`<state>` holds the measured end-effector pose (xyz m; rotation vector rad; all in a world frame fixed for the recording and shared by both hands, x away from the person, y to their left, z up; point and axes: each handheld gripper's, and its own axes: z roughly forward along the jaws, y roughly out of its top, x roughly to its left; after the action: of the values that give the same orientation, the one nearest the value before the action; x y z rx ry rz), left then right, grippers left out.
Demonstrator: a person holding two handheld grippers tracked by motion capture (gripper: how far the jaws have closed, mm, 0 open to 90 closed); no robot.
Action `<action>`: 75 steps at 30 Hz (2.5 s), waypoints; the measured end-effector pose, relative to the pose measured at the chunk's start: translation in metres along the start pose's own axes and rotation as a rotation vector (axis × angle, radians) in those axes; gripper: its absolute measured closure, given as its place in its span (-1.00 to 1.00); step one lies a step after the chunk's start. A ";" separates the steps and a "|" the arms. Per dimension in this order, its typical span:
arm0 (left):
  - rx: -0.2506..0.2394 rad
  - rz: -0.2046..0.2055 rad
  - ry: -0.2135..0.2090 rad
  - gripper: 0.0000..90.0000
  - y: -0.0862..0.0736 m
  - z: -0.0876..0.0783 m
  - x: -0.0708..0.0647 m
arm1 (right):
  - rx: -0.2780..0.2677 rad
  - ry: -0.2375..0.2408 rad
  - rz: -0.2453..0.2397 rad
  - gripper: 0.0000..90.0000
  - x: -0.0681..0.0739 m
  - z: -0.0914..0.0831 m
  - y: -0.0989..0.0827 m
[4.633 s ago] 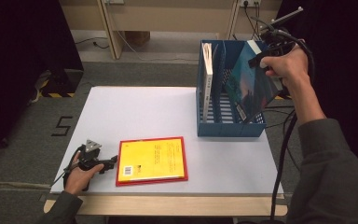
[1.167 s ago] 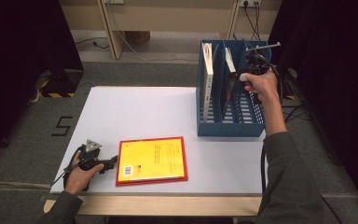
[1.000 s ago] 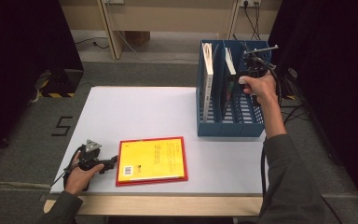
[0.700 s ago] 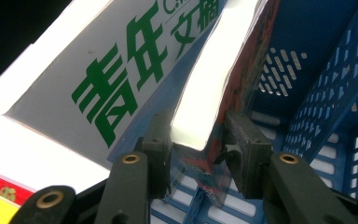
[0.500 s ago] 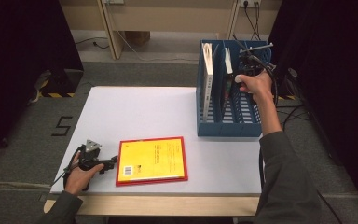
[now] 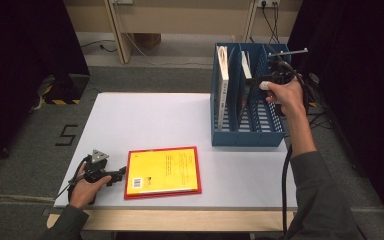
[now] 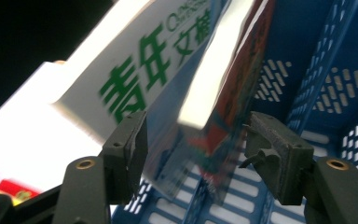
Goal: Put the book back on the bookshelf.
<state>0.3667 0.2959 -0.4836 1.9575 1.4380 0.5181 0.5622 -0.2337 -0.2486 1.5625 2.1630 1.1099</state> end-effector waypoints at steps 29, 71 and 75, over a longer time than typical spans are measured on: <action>0.003 0.002 -0.001 -0.72 0.000 0.000 0.000 | -0.128 0.171 -0.076 -0.55 0.031 -0.015 -0.129; 0.002 0.002 -0.016 -0.70 0.000 -0.001 0.002 | 0.118 0.311 -0.075 -0.54 0.074 0.060 -0.222; 0.000 0.008 -0.009 -0.67 0.000 -0.003 0.003 | 0.139 0.315 -0.089 -0.53 0.079 0.065 -0.224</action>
<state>0.3656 0.2995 -0.4817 1.9644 1.4254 0.5125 0.4127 -0.1655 -0.4323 1.4070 2.5365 1.2741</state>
